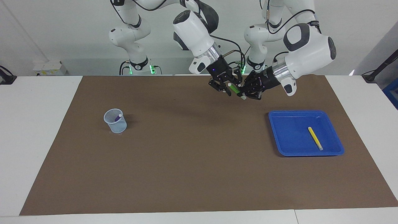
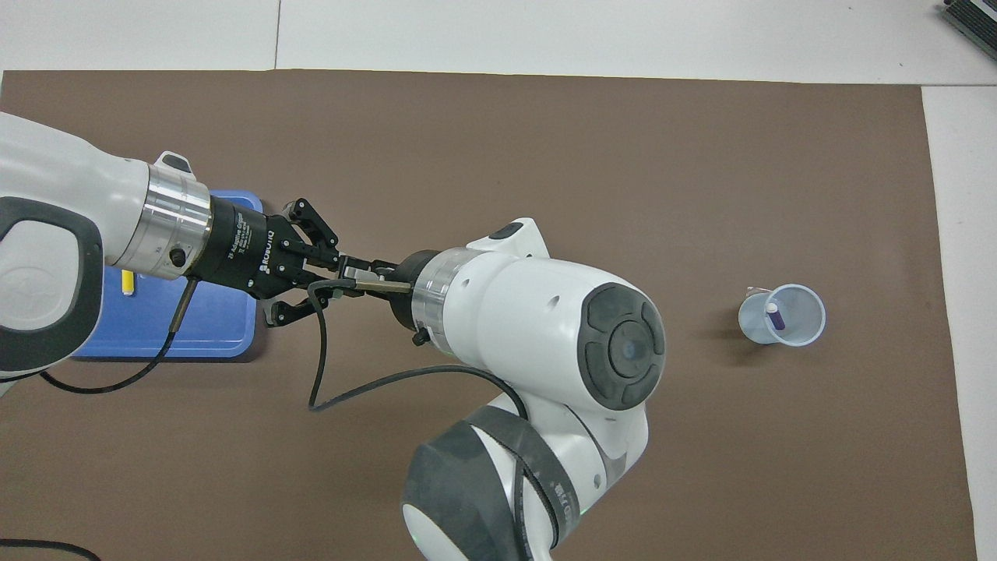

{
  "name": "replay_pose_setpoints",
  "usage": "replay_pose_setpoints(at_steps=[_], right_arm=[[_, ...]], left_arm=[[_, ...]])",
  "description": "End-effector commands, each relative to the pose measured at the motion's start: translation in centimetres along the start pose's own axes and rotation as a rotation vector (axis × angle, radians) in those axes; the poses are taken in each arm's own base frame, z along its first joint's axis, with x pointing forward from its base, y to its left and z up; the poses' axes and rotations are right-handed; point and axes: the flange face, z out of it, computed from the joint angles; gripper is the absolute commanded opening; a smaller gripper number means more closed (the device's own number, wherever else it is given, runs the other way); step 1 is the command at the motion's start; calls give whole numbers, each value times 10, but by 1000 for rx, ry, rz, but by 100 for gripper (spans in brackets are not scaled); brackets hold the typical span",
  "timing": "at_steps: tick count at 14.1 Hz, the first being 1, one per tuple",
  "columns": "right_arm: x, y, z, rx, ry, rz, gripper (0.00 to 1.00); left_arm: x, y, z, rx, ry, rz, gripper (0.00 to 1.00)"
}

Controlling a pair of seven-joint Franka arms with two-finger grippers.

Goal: Transfer and insert pens with both arms
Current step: 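Open the left gripper while the right gripper pulls the green pen away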

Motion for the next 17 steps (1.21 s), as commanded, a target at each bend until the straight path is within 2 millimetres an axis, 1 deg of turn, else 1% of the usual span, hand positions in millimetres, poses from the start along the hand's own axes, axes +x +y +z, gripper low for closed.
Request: replay_pose_setpoints(at_steps=[1, 5, 8, 9, 15, 17], right_arm=[[0, 1, -5, -8, -8, -14, 46], [2, 0, -6, -6, -6, -16, 46], [1, -1, -9, -20, -27, -11, 42], [-1, -2, -13, -21, -32, -12, 41], [-1, -1, -15, -30, -43, -10, 41], [1, 0, -16, -30, -39, -15, 41]], left_arm=[[-2, -10, -2, 6, -11, -15, 0], [-4, -10, -2, 4, -10, -13, 0], [-3, -10, -2, 5, -11, -14, 0], [-3, -10, -2, 5, -11, -14, 0], [-3, -10, -2, 5, -11, -14, 0], [-3, -11, -2, 8, -11, -14, 0]])
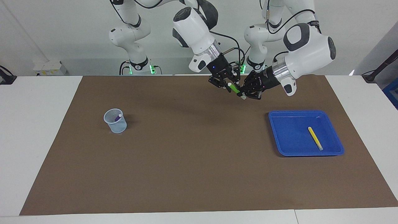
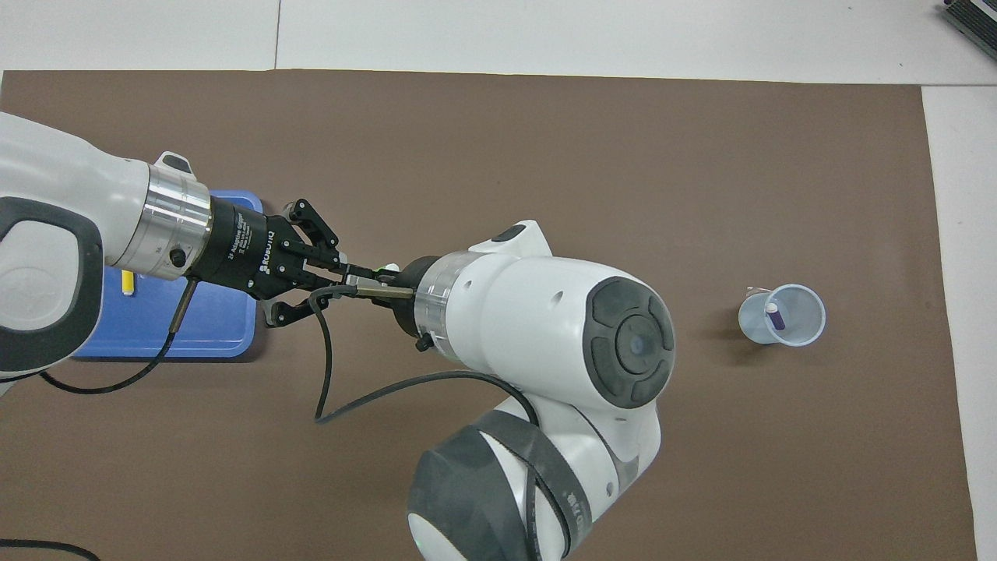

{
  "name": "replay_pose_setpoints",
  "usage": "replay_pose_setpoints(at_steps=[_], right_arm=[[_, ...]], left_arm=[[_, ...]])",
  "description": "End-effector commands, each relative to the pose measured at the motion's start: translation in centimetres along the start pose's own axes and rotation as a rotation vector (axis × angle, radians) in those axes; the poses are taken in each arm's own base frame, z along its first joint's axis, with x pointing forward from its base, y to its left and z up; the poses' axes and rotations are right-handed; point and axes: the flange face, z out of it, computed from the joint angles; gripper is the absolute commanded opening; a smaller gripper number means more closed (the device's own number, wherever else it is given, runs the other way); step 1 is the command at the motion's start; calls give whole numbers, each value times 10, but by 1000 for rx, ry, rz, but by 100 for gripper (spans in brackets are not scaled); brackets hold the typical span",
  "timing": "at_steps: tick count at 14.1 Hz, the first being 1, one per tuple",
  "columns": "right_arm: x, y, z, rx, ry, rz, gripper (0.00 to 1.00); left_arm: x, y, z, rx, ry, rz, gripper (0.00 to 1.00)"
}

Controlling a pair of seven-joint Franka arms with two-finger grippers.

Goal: Transfer and insert pens with both arms
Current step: 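Open the left gripper while the right gripper pulls the green pen away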

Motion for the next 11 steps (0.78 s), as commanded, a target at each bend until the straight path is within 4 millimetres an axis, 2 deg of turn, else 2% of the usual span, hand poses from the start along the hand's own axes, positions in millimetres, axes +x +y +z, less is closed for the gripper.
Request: replay_pose_setpoints(at_steps=[1, 2, 6, 10, 11], right_arm=[[4, 2, -7, -9, -4, -13, 40], [5, 2, -7, -8, -3, -13, 37], [5, 2, -6, -9, -5, -10, 9], [4, 4, -5, -11, -6, -7, 8], [4, 4, -6, -12, -6, -8, 8]], left_arm=[[-3, -11, -2, 12, -11, -13, 0], [-2, -11, -2, 11, -11, -14, 0], [-3, -11, -2, 11, -12, -14, 0], [-4, -12, 0, 16, -10, -9, 0], [-8, -14, -1, 14, -5, -3, 79]])
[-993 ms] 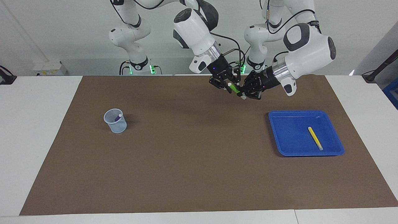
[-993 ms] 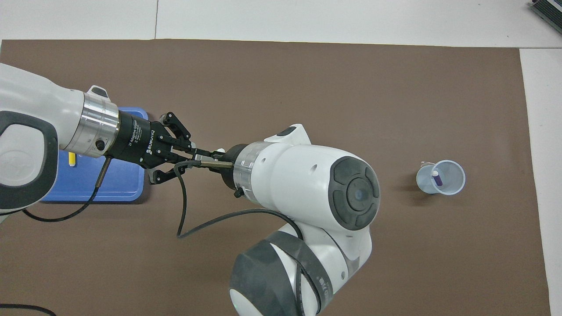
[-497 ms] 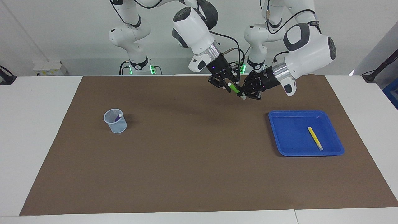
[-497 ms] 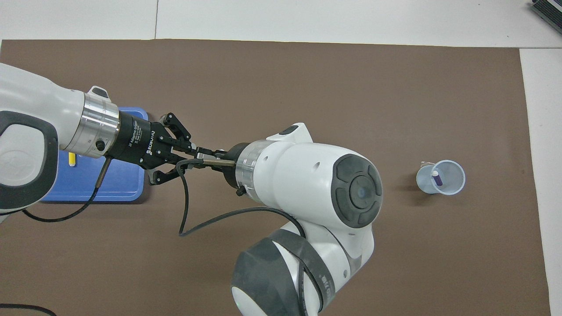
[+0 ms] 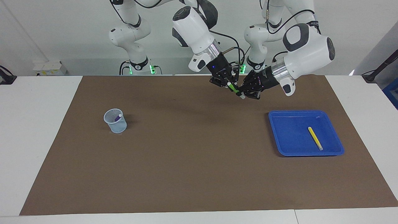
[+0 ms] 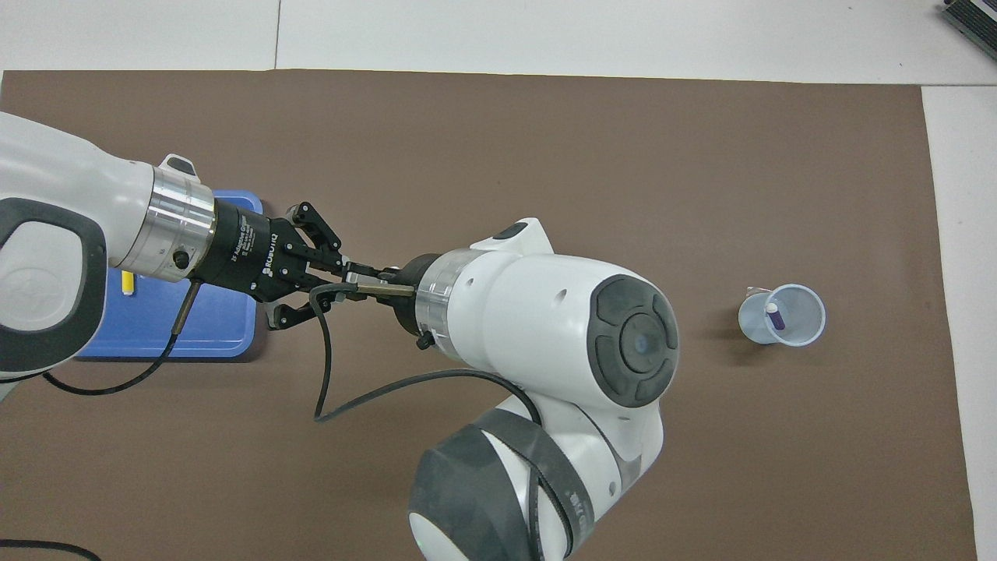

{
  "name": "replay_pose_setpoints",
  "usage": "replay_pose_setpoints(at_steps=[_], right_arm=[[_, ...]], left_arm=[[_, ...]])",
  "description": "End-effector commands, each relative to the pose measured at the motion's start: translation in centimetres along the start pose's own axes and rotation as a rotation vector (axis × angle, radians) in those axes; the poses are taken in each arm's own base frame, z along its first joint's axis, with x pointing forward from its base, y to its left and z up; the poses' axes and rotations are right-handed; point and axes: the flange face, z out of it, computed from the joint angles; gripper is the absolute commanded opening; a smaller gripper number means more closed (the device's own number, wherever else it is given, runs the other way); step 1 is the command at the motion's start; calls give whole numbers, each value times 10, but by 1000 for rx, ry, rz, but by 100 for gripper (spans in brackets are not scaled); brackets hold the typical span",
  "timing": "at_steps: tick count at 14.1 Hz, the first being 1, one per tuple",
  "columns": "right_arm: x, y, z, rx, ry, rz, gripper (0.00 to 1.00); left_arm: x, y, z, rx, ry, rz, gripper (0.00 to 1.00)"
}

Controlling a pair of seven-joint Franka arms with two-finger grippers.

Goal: Transfer and insert pens with both arms
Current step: 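Open the left gripper while the right gripper pulls the green pen away, then insert the green pen into the white cup with the right gripper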

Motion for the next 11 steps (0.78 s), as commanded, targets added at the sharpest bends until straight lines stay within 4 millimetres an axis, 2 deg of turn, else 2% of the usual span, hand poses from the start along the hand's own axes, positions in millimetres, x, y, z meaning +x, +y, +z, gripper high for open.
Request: replay_pose_setpoints(at_steps=[1, 3, 5, 7, 9, 11], right_arm=[[6, 8, -5, -19, -6, -7, 8], [11, 18, -6, -56, -26, -26, 8], [34, 43, -22, -124, -49, -104, 8], [53, 79, -47, -222, -133, -204, 8], [67, 118, -81, -359, -226, -338, 8], [83, 165, -104, -509, -315, -496, 8]], left_arm=[[-10, -17, 0, 5, 2, -7, 100], [-8, -23, -5, -20, 10, -4, 100], [-5, -23, -8, -28, 12, 44, 100], [8, -25, -13, -33, 19, 107, 100], [22, -32, -12, -14, 72, 267, 100], [52, -35, -24, 9, 154, 419, 100]])
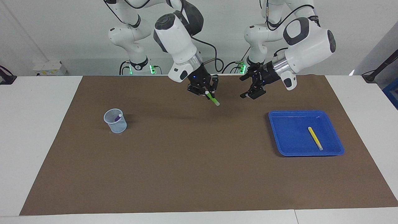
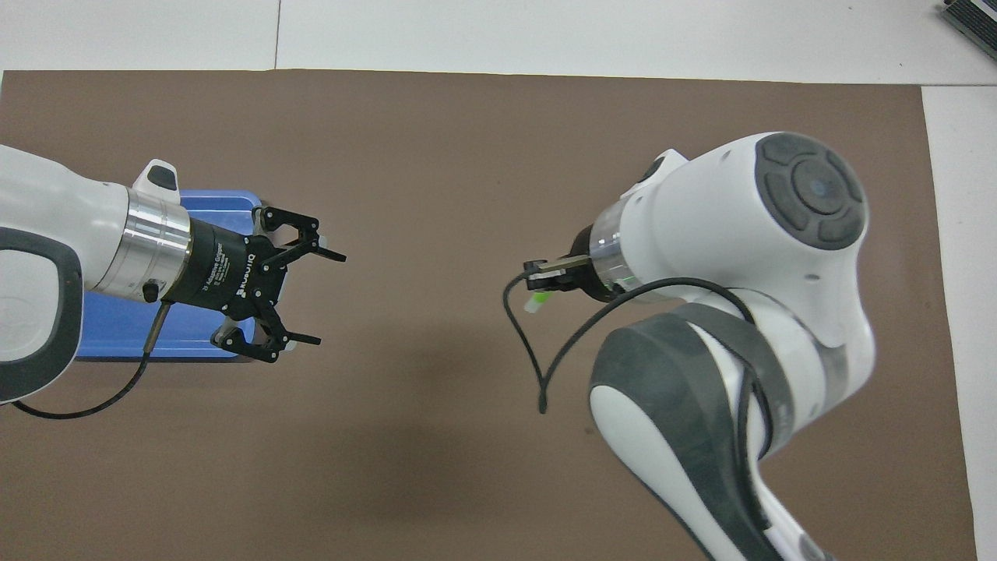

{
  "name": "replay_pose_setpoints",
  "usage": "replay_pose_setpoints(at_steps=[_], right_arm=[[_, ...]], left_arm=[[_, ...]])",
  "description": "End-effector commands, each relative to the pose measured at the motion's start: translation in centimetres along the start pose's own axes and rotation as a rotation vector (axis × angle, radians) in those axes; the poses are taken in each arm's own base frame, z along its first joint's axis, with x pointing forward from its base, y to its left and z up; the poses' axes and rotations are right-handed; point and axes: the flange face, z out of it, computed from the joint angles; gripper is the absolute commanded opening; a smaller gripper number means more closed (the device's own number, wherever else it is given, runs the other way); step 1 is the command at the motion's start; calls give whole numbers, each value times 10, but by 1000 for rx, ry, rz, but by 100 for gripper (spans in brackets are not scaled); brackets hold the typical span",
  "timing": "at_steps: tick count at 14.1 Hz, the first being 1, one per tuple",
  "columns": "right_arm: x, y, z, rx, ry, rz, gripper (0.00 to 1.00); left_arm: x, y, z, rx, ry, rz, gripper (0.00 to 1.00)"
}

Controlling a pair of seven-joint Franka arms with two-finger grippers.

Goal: Transfer and insert pens with both arms
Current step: 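Insert the green pen into the white cup with the right gripper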

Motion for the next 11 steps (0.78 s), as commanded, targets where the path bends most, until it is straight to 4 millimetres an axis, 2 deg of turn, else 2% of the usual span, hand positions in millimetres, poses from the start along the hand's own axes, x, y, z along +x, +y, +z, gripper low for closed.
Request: replay_pose_setpoints(at_steps=[1, 2, 4, 8, 9, 11], right_arm=[[-16, 69, -5, -150, -91, -179, 8], [-20, 100, -1, -187, -120, -238, 8], [-30, 144, 5, -253, -167, -336, 8], [-50, 214, 22, -304, -236, -490, 8], [-53, 237, 24, -316, -232, -510, 8], [-54, 252, 27, -329, -239, -565, 8]], left_arm=[[33, -27, -18, 32, 90, 189, 100], [48, -33, -27, 47, 115, 251, 100], [71, -40, -40, 76, 172, 353, 100], [118, -58, -74, 137, 279, 576, 98], [131, -63, -82, 165, 313, 657, 97], [156, -67, -95, 213, 381, 790, 97]])
